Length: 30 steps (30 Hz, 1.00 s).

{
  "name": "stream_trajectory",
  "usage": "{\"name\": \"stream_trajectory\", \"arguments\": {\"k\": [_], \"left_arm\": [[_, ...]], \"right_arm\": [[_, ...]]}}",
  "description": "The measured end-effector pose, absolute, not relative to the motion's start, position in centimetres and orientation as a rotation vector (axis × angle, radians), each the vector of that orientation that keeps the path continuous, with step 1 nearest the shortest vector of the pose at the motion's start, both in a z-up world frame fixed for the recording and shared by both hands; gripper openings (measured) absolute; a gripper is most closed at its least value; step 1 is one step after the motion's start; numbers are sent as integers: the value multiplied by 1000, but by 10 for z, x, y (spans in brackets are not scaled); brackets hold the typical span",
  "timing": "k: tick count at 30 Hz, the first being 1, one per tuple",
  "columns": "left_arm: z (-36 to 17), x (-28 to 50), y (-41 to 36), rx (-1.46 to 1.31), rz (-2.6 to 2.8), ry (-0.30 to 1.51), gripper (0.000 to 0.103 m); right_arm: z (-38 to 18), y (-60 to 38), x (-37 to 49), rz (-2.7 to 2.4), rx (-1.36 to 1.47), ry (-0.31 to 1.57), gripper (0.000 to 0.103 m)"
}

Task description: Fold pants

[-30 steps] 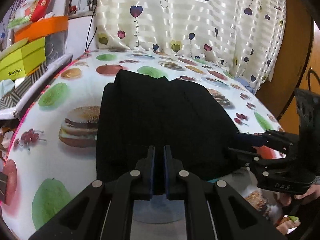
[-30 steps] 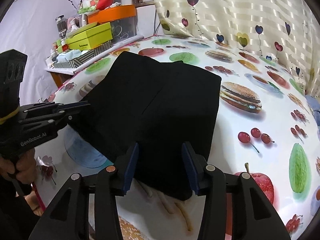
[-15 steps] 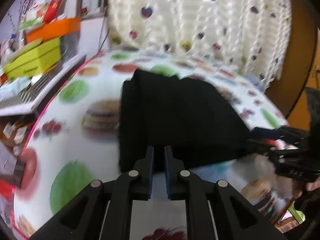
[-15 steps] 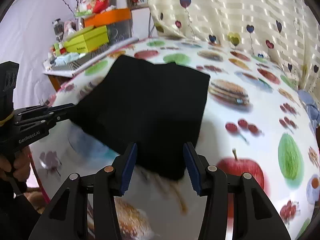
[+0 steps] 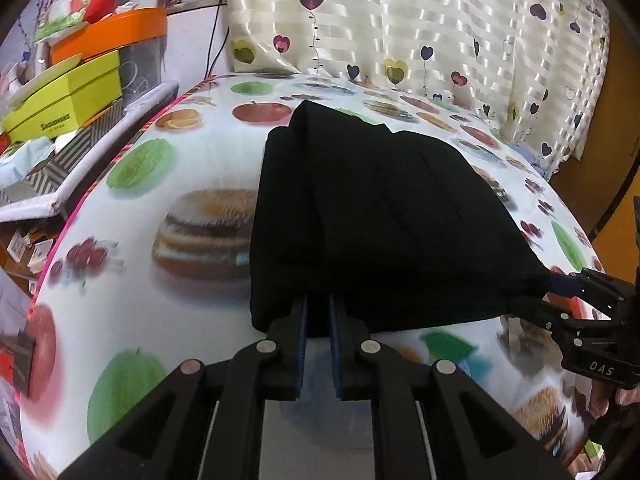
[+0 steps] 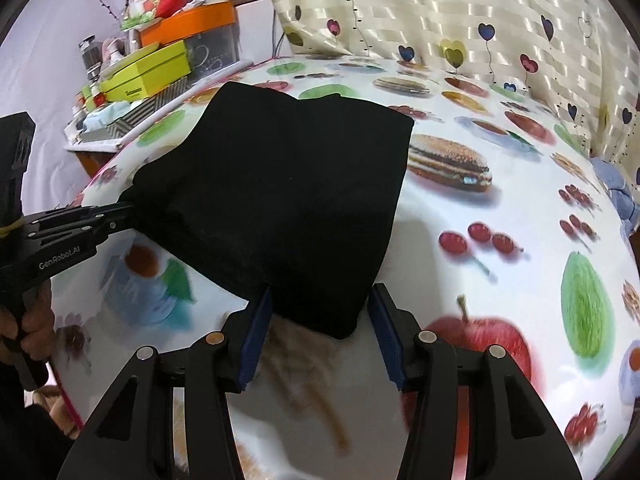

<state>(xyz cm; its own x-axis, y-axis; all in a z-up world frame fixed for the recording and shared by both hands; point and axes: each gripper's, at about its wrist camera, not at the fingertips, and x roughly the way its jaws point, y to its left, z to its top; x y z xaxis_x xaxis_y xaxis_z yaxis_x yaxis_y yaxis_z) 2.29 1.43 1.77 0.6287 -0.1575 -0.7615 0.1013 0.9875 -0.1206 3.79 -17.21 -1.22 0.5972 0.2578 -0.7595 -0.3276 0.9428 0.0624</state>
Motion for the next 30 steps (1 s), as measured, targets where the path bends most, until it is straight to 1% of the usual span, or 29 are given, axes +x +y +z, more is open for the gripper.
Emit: {"name": "stream_trajectory", "arguments": {"k": [5,7,9,13,18,21,30], "left_arm": [[19,33,11,-80,-144,890,12],[19,26,10,-77,-139,891,15],[18,19,9,-78,-134,893,24],[17,10,6,-64,-126,887,31],[16,9,-4,0,-116,880,41],[15,7,-11,45,-113,870,48],[15,8,-10,39,-98,868,50]], "right_arm": [[-10,-179,47,324,-67,884,51],[-8,-178,41,325,-75,880,51],[-10,-177,33,339,-94,886,51],[-13,-173,23,348,-154,874,53],[-15,-172,25,351,-181,859,60],[-15,-173,26,352,-179,860,61],[-16,-172,25,357,-182,860,63]]}}
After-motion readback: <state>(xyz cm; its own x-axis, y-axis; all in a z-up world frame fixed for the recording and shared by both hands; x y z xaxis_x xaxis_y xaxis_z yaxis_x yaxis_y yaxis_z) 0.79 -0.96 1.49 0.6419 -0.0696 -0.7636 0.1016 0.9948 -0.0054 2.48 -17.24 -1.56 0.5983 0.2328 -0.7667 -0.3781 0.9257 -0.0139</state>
